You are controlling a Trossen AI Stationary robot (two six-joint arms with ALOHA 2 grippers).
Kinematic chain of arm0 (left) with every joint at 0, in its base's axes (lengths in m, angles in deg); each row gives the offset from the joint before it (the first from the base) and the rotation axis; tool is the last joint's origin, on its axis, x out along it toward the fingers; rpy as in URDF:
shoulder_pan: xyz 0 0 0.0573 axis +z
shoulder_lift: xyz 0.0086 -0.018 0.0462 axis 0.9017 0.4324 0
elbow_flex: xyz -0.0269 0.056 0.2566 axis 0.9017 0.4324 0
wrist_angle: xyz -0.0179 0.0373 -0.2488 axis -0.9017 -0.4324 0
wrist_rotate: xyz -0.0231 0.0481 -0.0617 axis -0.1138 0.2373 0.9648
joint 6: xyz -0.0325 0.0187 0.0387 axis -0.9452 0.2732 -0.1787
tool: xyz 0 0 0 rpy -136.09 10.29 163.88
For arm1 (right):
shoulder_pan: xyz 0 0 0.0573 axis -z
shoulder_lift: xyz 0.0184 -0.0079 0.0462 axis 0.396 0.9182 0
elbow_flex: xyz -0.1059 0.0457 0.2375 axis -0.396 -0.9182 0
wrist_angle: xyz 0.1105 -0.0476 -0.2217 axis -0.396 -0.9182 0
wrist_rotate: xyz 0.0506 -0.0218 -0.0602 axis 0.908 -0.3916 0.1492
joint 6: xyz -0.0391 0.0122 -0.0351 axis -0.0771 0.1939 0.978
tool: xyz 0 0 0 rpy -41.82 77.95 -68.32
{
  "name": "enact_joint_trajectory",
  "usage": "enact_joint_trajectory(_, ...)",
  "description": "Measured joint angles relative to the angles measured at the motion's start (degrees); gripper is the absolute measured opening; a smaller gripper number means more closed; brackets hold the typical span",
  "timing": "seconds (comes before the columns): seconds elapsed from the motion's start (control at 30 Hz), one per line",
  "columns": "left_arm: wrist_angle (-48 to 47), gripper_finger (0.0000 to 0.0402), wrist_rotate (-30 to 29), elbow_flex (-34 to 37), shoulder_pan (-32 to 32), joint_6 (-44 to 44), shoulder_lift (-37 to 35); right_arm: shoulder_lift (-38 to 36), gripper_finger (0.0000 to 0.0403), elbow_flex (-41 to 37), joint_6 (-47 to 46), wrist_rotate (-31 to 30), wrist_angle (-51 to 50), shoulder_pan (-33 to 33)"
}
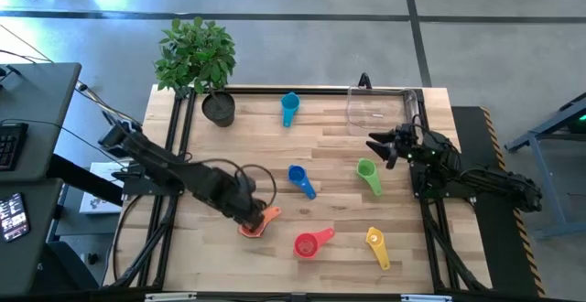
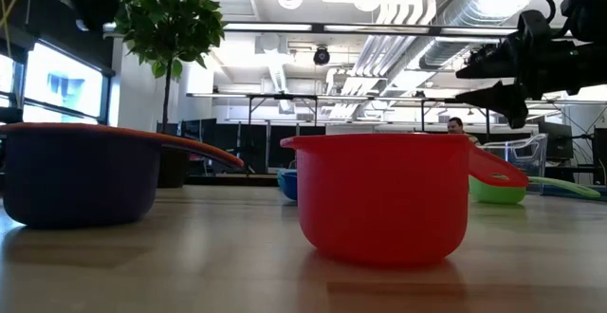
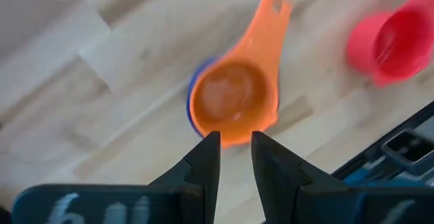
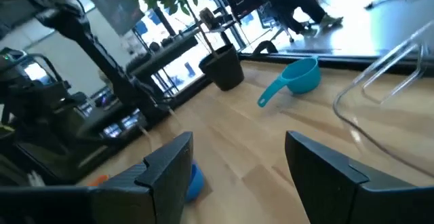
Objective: Nest measuring cups in basket
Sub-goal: Stack the red measuring cup on top of the orange measuring cup
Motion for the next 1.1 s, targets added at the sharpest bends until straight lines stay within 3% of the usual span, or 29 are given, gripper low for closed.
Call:
enact_joint_trajectory(0.27,-1.17,0.0074,-7.24,0.00,1.37,1.05,-8.19,0.00,0.0225,0.02,-9.67,-4.30,3.20,0.02)
enact_joint_trajectory(0.47,-2.54,0.0074,-13.65,0.00,1.37,1.08,-13.64,0.04,0.0225,0.58,-12.43,1.97,15.27,-0.02)
enact_joint_trajectory(0.63,-2.54,0.0074,-19.90,0.00,1.37,4.00,-16.51,0.49,0.0225,6.25,-9.45,3.19,17.90,0.00)
enact_joint_trajectory(0.8,-2.54,0.0074,-22.83,0.00,1.37,6.01,-17.77,3.52,0.0225,15.05,-3.52,5.13,15.08,-0.02)
enact_joint_trajectory(1.1,-2.53,0.0074,-23.39,0.00,1.37,8.09,-17.74,18.62,0.0225,32.81,2.65,12.71,-6.39,-0.02)
